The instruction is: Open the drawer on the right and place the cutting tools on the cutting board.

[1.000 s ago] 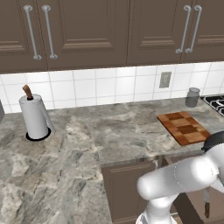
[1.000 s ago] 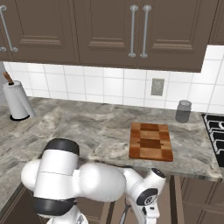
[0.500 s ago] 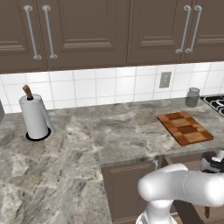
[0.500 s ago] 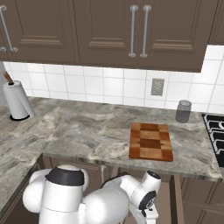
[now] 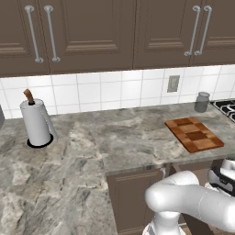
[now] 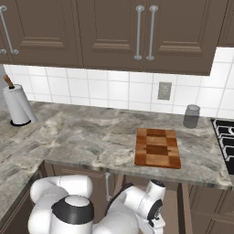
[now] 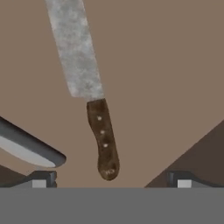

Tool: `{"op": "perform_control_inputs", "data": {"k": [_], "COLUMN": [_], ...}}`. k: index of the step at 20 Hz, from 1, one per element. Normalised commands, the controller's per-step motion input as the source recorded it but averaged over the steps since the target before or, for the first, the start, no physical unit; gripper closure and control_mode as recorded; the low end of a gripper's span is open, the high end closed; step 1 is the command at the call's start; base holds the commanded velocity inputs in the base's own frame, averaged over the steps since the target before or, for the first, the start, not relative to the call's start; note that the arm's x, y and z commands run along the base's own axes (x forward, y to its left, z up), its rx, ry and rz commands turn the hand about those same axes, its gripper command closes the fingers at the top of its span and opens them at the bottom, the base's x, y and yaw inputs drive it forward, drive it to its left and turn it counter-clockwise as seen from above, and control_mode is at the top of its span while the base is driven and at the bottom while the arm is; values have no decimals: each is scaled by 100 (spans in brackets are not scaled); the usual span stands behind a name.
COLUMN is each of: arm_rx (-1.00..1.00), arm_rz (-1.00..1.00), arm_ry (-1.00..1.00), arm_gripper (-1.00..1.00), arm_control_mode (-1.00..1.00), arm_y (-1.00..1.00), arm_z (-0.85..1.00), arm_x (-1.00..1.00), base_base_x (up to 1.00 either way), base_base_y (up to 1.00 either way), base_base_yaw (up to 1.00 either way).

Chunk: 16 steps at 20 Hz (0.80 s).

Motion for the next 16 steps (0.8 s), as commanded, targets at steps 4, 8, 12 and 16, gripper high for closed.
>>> {"op": "perform_control_inputs", "data": {"k": [4,8,12,16], "arm_rx": [2,3,4,3], "arm_rz": [9,9,9,8], "arm_ry": [0,0,0,0], "arm_gripper": [-100,-100,-100,-100], "arm_control_mode": [-100,-100,-100,-100], "arm_y": [0,0,0,-1], "arm_z": [-28,-26,-22,-21], "arm_x": [0,0,0,-1], "base_base_x": [0,0,0,0], "base_base_y": [0,0,0,0], "base_base_yaw": [0,0,0,0]}}
